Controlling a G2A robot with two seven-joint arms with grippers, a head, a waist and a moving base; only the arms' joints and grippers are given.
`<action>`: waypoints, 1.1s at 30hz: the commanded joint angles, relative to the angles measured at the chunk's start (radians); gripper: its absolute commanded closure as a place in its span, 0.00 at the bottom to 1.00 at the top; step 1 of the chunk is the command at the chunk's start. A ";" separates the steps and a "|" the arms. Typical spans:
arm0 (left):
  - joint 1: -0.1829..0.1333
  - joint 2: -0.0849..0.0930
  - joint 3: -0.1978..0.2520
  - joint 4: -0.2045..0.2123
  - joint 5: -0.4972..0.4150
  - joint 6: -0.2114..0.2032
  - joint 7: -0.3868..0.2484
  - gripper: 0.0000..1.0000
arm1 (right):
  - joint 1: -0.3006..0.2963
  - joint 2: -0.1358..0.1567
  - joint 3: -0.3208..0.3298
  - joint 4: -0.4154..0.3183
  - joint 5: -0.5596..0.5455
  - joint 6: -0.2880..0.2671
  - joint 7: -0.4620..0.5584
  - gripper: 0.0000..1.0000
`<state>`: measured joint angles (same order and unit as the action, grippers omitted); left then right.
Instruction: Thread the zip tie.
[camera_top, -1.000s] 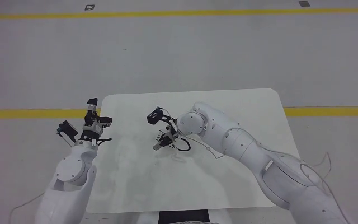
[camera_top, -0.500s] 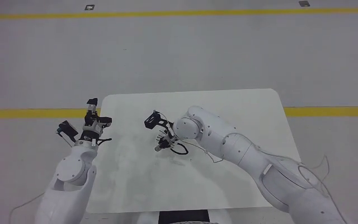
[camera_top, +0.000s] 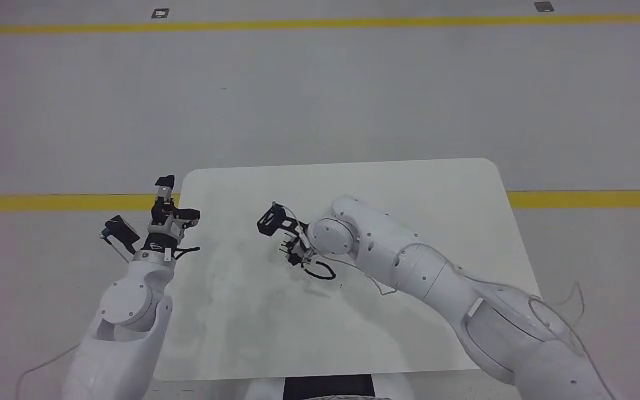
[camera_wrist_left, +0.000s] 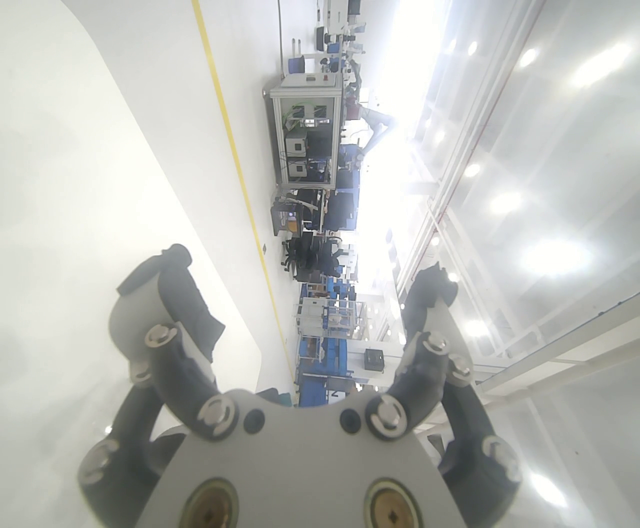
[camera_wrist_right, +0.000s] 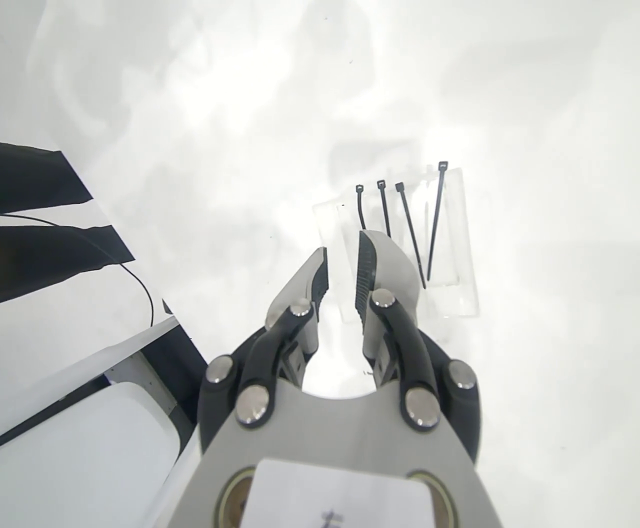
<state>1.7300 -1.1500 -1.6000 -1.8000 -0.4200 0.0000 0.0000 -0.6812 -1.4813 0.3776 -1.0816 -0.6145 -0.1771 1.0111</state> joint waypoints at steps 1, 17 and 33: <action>0.000 0.000 0.000 0.000 0.000 0.000 0.000 0.00 | -0.001 -0.005 -0.004 0.009 -0.012 -0.006 -0.001 0.82; 0.000 0.000 0.000 0.000 0.000 0.000 0.000 0.00 | -0.002 -0.058 -0.023 0.091 -0.071 -0.022 -0.044 0.89; 0.000 0.000 0.000 0.000 0.000 0.000 0.000 0.00 | -0.011 -0.090 -0.016 0.131 -0.140 0.000 -0.061 0.84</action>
<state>1.7300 -1.1500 -1.6000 -1.8000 -0.4200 0.0000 0.0000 -0.6912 -1.5706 0.3602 -0.9509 -0.7511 -0.1782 0.9484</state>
